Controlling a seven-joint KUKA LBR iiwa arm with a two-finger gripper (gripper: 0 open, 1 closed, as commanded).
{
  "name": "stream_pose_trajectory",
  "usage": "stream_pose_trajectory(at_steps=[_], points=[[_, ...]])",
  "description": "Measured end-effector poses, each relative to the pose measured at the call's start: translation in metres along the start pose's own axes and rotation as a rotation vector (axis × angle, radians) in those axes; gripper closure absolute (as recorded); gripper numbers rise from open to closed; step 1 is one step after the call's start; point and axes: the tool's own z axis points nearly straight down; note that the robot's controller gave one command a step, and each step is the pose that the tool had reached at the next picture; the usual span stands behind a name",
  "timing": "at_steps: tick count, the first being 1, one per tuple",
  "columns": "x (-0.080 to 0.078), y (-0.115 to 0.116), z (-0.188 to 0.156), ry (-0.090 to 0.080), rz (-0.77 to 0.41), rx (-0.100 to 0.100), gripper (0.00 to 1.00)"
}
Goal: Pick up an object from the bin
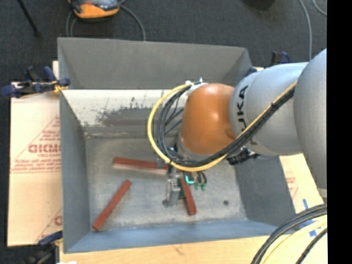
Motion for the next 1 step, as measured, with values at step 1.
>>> stream_pose_trajectory(at_steps=[1], points=[[-0.0021, -0.0003, -0.0039, -0.008, 0.002, -0.001, 0.00]])
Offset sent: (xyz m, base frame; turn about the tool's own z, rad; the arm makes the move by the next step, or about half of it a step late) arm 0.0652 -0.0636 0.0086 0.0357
